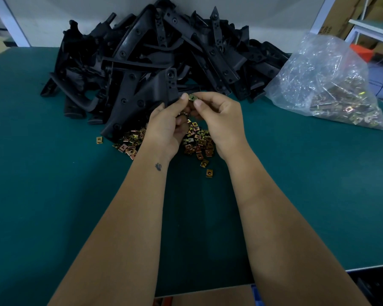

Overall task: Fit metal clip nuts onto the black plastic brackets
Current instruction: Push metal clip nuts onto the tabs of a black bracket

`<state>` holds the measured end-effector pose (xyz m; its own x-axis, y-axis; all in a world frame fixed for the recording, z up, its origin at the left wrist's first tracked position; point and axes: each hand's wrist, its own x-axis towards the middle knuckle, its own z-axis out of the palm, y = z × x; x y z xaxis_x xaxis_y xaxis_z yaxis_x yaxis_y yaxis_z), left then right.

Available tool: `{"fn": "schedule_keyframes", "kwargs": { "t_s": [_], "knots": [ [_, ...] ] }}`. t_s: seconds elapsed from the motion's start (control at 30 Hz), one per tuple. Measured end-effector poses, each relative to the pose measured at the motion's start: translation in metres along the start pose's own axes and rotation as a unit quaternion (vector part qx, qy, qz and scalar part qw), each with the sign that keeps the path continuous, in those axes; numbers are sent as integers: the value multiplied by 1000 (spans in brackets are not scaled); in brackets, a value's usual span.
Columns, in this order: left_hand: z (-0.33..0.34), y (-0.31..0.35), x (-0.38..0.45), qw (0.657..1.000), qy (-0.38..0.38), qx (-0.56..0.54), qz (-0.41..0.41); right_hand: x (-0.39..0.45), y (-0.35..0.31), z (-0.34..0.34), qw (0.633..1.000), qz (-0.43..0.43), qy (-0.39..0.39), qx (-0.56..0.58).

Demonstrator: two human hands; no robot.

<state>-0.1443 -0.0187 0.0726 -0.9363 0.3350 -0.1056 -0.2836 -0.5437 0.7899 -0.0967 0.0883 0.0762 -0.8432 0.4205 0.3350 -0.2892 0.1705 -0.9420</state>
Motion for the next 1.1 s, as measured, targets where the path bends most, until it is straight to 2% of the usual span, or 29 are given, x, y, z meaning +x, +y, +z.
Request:
{"fn": "schedule_keyframes", "kwargs": {
  "t_s": [0.3,0.5,0.73,0.87,1.1],
  "knots": [
    [2,-2,-3,1000,-16,12,20,-1,0,3,998,13,22,50],
    [1,-3,-1,999,-19,25,29,0,-1,0,999,12,41,32],
    [-1,-2,0,1000,-11,14,16,0,-2,-4,1000,18,14,7],
    [-1,0,-2,1000,-17,18,0,-1,-5,-4,999,-4,4,-36],
    [0,-1,-2,999,4,35,9,-5,-7,6,988,-54,41,-141]
  ]
}}
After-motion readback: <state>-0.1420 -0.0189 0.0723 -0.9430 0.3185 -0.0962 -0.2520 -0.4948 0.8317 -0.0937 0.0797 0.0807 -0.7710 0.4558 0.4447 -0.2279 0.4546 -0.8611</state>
